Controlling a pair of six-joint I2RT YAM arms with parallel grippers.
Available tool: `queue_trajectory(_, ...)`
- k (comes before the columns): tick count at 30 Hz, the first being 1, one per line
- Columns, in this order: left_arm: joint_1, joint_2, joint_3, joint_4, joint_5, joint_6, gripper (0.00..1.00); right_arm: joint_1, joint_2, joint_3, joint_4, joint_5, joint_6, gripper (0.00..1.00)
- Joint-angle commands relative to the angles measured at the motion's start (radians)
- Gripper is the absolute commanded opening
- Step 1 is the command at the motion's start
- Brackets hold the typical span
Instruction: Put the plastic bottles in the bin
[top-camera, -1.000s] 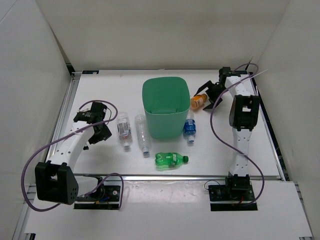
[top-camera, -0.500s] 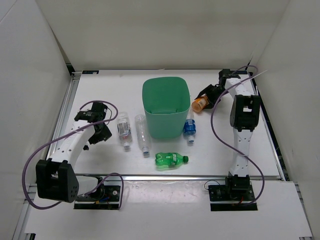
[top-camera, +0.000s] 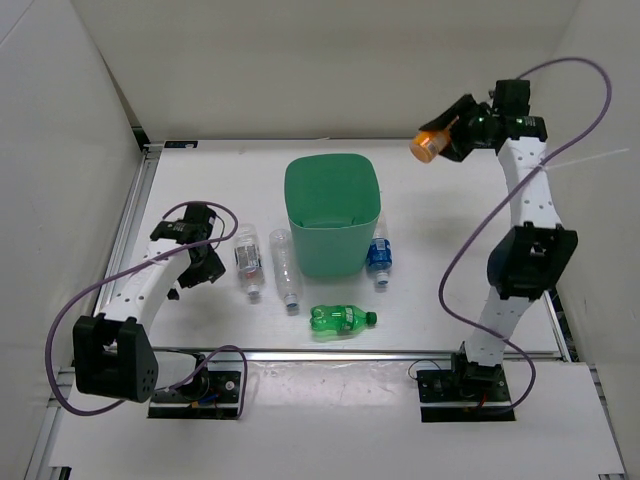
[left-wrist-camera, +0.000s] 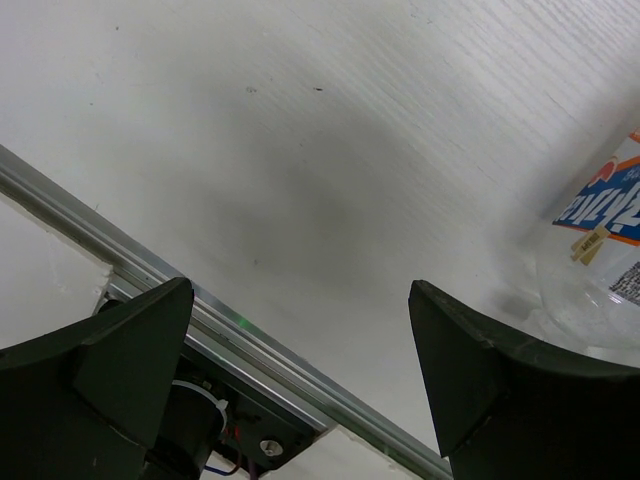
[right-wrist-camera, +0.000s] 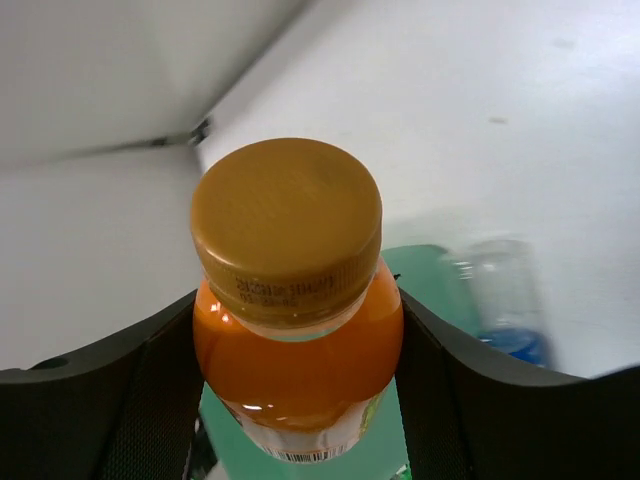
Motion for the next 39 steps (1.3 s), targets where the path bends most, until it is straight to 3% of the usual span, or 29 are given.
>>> queue_trajectory(1, -0.013, -0.004, 0.007, 0.025, 0.022, 0.028, 1.00, 0.088, -0.102, 0.051, 0.051, -0.092, -0.057, 0.13)
queue_trajectory(4, -0.037, -0.004, 0.007, 0.025, 0.022, 0.028, 1.00, 0.196, -0.155, 0.072, 0.039, -0.066, -0.127, 0.15)
queue_trajectory(10, -0.057, -0.004, 0.007, 0.025, 0.022, 0.028, 1.00, 0.430, -0.184, 0.063, -0.055, 0.128, -0.234, 0.38)
queue_trajectory(13, -0.067, -0.022, 0.007, 0.025, 0.022, 0.028, 1.00, 0.487, -0.205, 0.026, -0.090, 0.242, -0.258, 0.65)
queue_trajectory(14, -0.067, -0.031, 0.007, 0.025, 0.022, 0.028, 1.00, 0.496, -0.225, 0.005, -0.090, 0.261, -0.258, 0.81)
queue_trajectory(17, -0.076, -0.041, 0.007, 0.025, 0.022, 0.028, 1.00, 0.478, -0.288, -0.049, -0.112, 0.322, -0.218, 1.00)
queue_trajectory(24, -0.076, -0.073, 0.007, 0.025, 0.022, 0.028, 1.00, 0.356, -0.441, -0.151, -0.069, 0.466, -0.146, 1.00)
queue_trajectory(30, -0.076, -0.113, 0.007, 0.034, 0.033, 0.039, 1.00, 0.211, -0.442, -0.407, -0.089, 0.354, -0.151, 1.00)
queue_trajectory(34, -0.076, -0.156, 0.007, 0.034, 0.042, 0.039, 1.00, 0.179, -0.442, -0.659, 0.048, 0.235, -0.175, 1.00)
queue_trajectory(39, -0.076, -0.179, 0.007, 0.045, 0.052, 0.048, 1.00, 0.190, -0.319, -0.719, 0.071, 0.227, -0.253, 1.00)
